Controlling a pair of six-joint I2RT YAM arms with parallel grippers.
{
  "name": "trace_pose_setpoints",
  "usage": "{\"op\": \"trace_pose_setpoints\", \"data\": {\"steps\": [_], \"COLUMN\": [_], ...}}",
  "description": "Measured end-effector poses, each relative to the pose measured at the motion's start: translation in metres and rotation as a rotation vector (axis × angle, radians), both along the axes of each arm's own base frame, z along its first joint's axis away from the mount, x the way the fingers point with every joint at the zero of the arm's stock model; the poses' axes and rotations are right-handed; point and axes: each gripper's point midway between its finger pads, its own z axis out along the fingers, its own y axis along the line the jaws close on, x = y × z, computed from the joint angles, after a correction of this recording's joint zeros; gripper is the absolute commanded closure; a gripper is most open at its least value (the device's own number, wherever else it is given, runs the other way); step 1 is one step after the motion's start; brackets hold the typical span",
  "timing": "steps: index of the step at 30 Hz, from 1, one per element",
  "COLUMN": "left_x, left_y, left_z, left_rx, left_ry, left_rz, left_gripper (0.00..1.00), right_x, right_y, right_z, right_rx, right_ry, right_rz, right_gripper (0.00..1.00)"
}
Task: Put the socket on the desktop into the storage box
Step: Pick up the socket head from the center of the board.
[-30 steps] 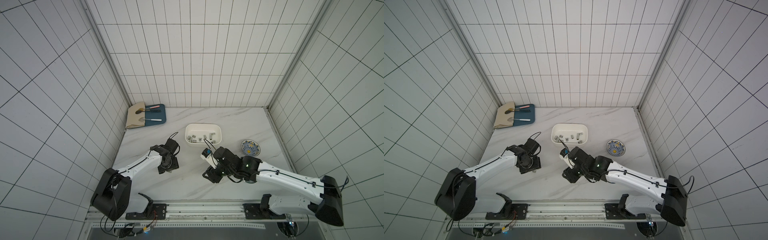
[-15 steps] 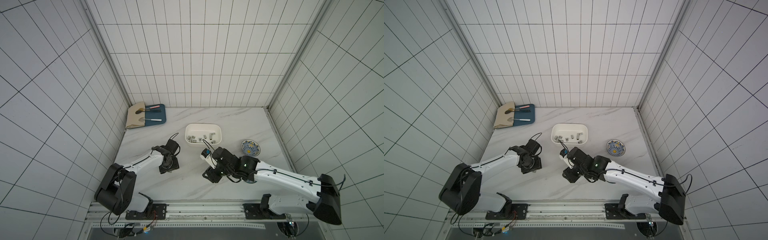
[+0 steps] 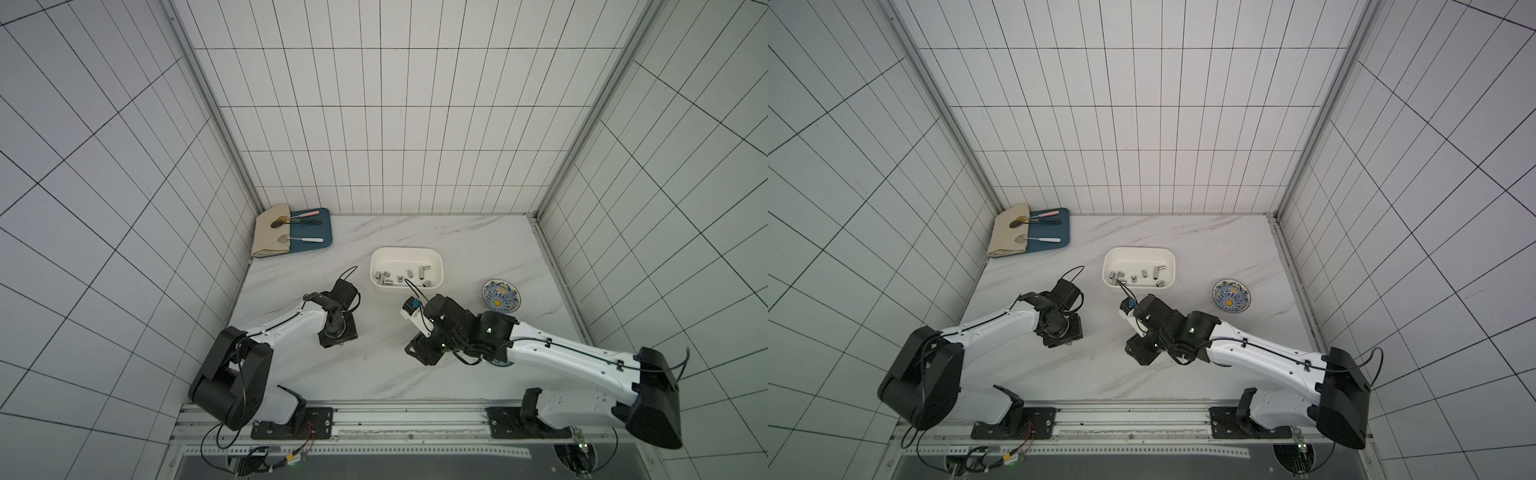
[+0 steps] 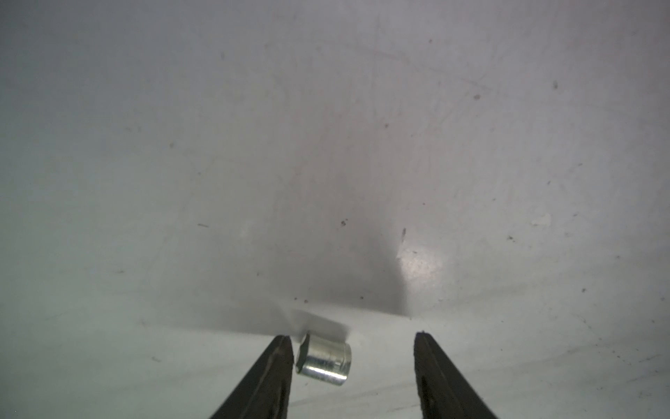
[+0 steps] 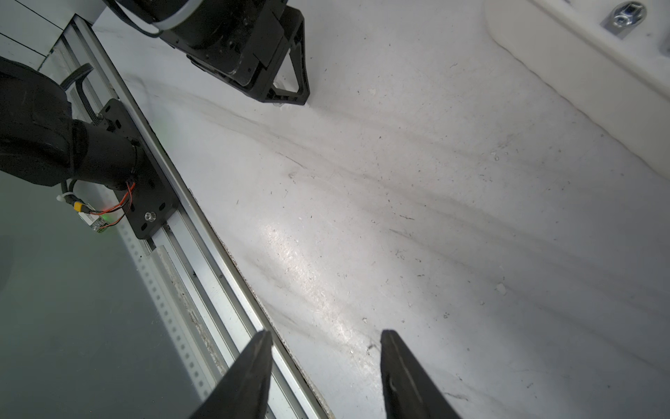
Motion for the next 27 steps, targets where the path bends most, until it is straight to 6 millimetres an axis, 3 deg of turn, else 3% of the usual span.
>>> {"op": "trace_pose_setpoints", "data": {"steps": [16, 27], "left_x": [-0.0069, -0.0065], "left_y": [0.0006, 0.0072], "left_z": [-0.0045, -0.0098], "left_rx": [0.017, 0.061], "left_ry": [0.033, 0.039], "left_rz": [-0.003, 0.002], "left_gripper": [0.57, 0.57], "right_x": [0.0022, 0.0024], "right_y": [-0.0006, -0.0006], "right_z": [-0.0014, -0.0018], "right_rx": [-0.007, -0.006], "right_ry": [-0.004, 0.001], "right_rz": [-0.014, -0.021], "right_gripper": [0.49, 0.49]}}
